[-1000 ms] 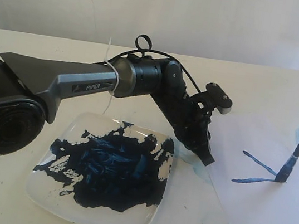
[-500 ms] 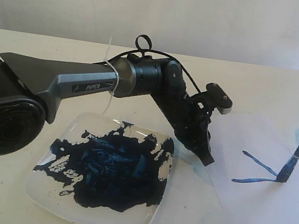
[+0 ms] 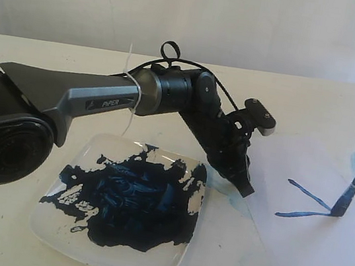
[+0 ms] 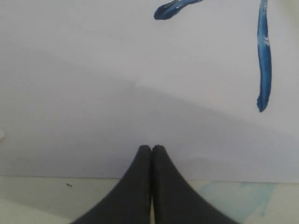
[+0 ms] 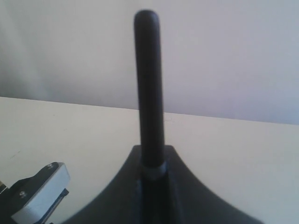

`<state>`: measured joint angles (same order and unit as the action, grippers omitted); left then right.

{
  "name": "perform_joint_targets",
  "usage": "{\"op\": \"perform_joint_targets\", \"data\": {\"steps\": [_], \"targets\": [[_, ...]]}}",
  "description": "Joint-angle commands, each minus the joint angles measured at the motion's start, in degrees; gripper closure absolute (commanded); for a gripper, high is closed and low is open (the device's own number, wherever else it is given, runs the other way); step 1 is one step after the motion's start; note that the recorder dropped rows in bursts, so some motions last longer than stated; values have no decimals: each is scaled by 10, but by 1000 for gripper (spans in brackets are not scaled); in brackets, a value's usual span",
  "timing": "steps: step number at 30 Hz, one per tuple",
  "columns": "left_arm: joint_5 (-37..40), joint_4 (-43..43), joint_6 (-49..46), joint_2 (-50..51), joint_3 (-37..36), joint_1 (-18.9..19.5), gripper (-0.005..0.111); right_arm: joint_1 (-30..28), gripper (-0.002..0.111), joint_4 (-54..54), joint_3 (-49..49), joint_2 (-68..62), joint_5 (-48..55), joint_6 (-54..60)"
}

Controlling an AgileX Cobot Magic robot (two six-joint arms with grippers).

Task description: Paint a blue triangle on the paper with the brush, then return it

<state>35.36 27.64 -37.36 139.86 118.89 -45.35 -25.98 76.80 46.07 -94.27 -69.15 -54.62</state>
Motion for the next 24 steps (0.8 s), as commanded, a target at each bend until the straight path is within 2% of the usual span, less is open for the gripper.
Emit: {"op": "perform_joint_targets", "data": {"steps": [1, 12, 24], "targets": [[32, -2, -2, 3, -2, 0, 107, -15, 108, -22, 1, -1, -8, 5], [32, -2, -2, 3, -2, 0, 107, -9, 108, -32, 1, 16, -8, -23], [32, -2, -2, 3, -2, 0, 107, 80, 108, -38, 28, 38, -8, -73]]}}
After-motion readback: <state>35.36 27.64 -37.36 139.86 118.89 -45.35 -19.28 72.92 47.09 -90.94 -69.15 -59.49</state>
